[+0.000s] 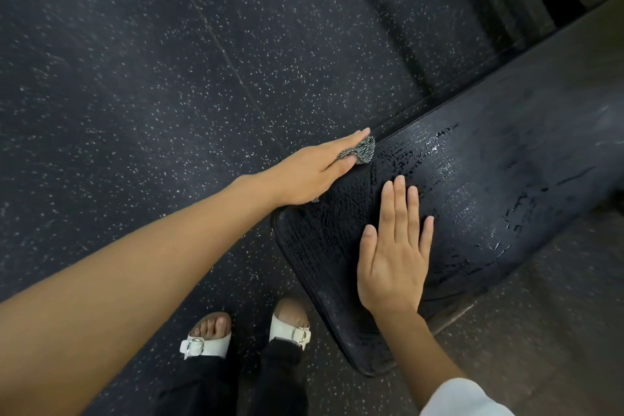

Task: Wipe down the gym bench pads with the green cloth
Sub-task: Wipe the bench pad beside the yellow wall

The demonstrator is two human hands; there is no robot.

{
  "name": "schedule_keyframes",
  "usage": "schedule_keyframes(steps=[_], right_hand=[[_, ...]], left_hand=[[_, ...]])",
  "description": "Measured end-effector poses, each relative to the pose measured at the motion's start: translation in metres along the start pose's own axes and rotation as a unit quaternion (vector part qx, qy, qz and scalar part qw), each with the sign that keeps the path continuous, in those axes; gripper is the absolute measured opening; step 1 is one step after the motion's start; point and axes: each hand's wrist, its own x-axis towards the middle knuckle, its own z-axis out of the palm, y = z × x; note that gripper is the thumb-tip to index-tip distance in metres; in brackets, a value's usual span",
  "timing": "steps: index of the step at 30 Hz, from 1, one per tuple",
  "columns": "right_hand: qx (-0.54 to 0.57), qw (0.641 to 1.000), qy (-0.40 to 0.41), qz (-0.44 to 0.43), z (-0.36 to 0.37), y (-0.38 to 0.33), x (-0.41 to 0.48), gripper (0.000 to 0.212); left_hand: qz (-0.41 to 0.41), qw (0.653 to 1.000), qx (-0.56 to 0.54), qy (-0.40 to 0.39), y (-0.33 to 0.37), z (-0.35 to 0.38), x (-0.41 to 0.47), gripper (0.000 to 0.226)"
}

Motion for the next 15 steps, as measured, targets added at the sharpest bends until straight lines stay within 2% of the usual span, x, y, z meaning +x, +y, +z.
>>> schedule_keyframes(steps=[7, 15], right_hand=[[-0.003, 1.0, 0.007, -0.003, 0.0, 0.001, 0.001, 0.058], [0.0, 1.0, 0.017, -0.007, 0.001, 0.002, 0.002, 0.06]], left_hand=[[0.037, 0.999, -0.024, 0.032, -0.014, 0.007, -0.019, 0.051], [0.041, 0.997, 0.007, 0.072, -0.043, 0.017, -0.08, 0.055]])
